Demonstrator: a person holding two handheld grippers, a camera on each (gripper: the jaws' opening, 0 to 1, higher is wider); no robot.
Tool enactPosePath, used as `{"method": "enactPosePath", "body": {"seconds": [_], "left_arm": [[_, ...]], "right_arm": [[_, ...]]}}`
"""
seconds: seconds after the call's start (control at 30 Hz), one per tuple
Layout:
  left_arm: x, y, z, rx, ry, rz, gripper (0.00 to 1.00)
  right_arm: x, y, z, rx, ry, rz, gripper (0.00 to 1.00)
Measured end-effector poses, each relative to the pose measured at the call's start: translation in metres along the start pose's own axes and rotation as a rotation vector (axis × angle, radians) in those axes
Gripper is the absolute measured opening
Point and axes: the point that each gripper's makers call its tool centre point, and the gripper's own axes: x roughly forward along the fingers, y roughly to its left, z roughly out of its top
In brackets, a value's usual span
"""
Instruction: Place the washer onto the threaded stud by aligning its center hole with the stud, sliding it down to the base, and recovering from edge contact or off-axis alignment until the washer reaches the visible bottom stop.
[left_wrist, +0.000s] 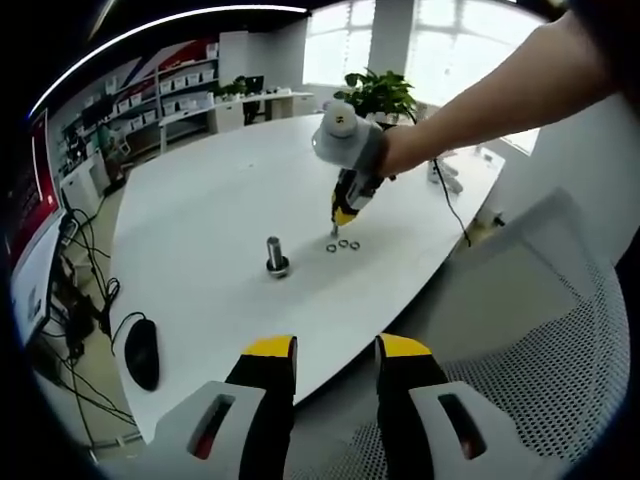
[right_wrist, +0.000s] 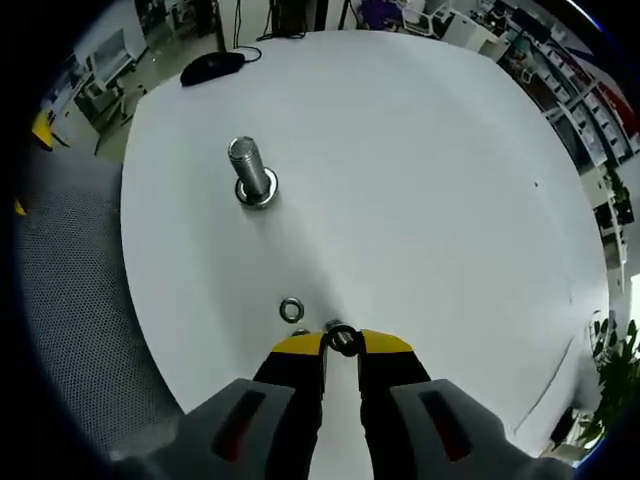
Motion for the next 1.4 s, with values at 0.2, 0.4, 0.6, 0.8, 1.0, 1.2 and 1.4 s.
{"method": "enactPosePath", "body": {"seconds": [0.2,0.4,0.6,0.8,1.0,1.2,1.4], "left_arm": [[-0.001,0.001,0.001,0.0,-0.006,0.006,0.29],[-0.001,0.0,0.002,0.0,-0.01,0.0,0.29],[-0.001,0.001,0.002,-0.001,-0.011,0.002,0.29],[0.0,0.001,0.003,-0.002,-0.011,0.001,0.29],[-0.001,0.002,0.003,-0.007,-0.013,0.002,0.29],[0.0,0.002,0.002,-0.008,-0.005,0.0,0.29],[0.0,0.003,0.002,-0.007,-0.008,0.009,0.29]], "right_arm": [[0.012,0.002,-0.003,0.009,0.026,0.01,0.14],[0.015,0.003,0.001,0.004,0.032,0.02,0.15],[0.021,0.002,0.002,-0.002,0.041,0.031,0.15],[0.023,0.001,-0.001,-0.006,0.057,0.033,0.16],[0.021,0.001,-0.004,0.013,0.045,0.034,0.18],[0.019,0.003,-0.012,0.055,0.033,0.035,0.22],[0.017,0.015,-0.017,0.082,0.023,0.049,0.23]]}}
